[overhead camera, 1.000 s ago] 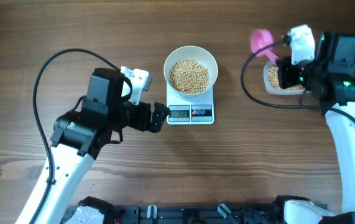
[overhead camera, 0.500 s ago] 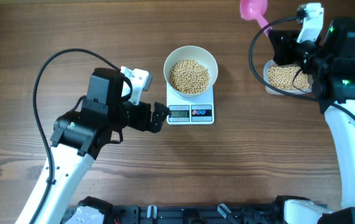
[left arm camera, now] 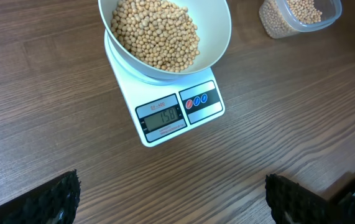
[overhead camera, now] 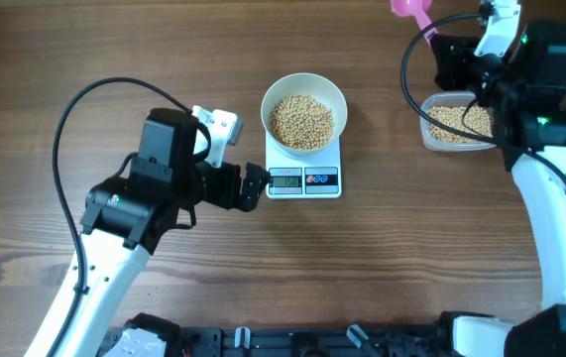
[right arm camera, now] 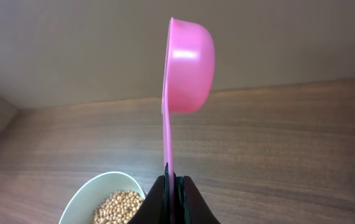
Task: Scoop item into bowl and weigh 150g on scale
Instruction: 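Lift the pink scoop up out of the tub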
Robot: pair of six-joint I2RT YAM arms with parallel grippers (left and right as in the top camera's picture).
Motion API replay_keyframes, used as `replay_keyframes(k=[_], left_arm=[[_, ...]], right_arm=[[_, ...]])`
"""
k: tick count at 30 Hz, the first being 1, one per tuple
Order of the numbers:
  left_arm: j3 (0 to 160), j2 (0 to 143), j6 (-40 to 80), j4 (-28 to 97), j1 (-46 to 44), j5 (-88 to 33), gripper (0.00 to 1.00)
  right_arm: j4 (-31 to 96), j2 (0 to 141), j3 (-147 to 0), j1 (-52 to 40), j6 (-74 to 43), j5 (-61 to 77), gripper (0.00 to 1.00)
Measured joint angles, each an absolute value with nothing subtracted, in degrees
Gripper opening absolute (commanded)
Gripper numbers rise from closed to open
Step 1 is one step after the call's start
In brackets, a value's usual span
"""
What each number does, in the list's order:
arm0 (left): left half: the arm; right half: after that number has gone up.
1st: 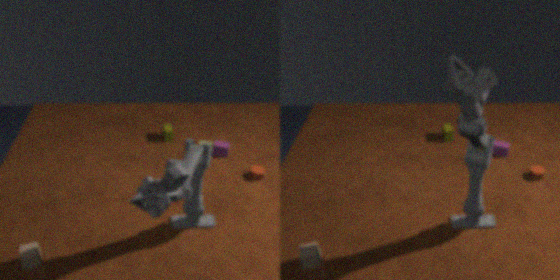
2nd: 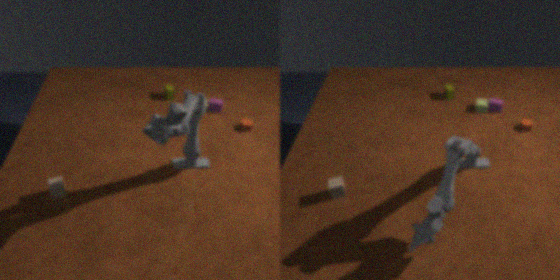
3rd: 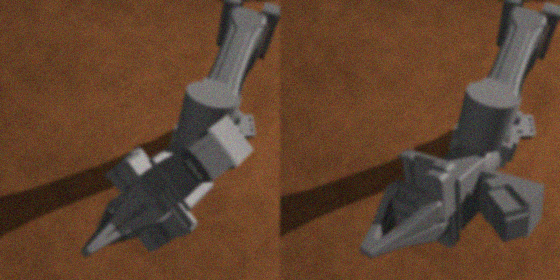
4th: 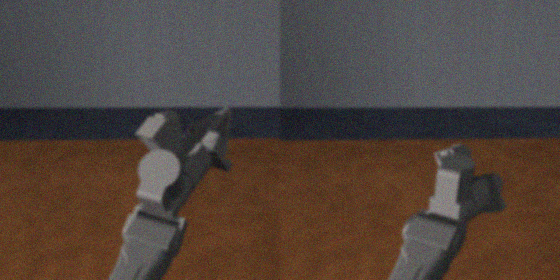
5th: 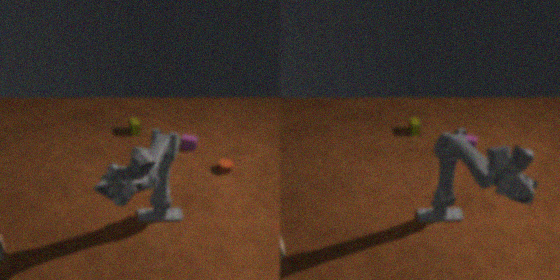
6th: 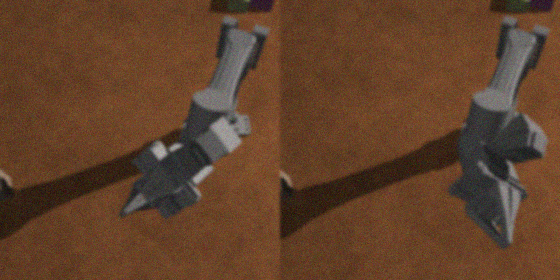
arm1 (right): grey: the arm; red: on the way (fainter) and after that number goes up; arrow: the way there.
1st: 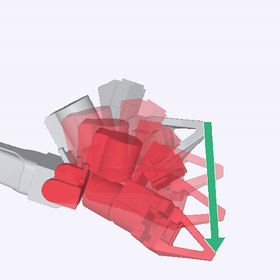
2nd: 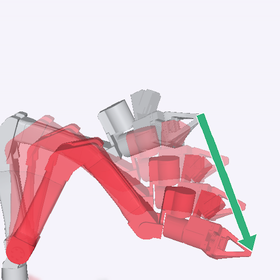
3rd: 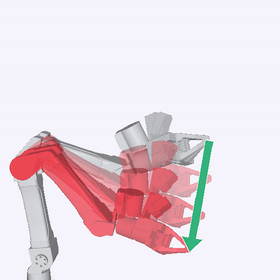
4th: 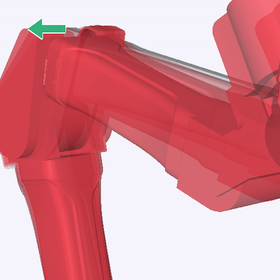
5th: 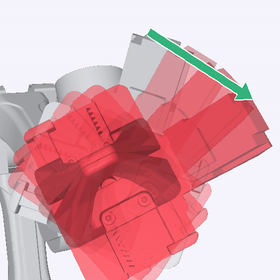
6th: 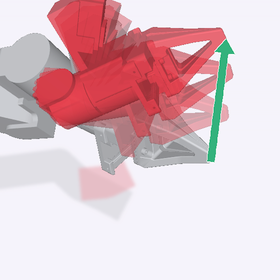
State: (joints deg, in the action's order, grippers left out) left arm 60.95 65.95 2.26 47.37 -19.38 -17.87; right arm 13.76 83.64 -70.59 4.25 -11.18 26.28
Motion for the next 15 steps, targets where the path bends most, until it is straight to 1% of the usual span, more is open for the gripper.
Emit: replay_keyframes(k=[4,10,15], left_arm=[[60.9,66.0,2.3,47.4,-19.4,-17.9,1.0],[60.9,66.0,2.3,47.4,-19.4,-17.9,1.0],[60.9,66.0,2.3,47.4,-19.4,-17.9,1.0]], right_arm=[[11.8,83.7,-70.6,4.3,-11.4,26.6,0.04],[7.4,83.7,-70.6,4.3,-11.3,32.4,0.04],[7.3,83.7,-70.6,3.1,-6.3,34.5,0.04]])
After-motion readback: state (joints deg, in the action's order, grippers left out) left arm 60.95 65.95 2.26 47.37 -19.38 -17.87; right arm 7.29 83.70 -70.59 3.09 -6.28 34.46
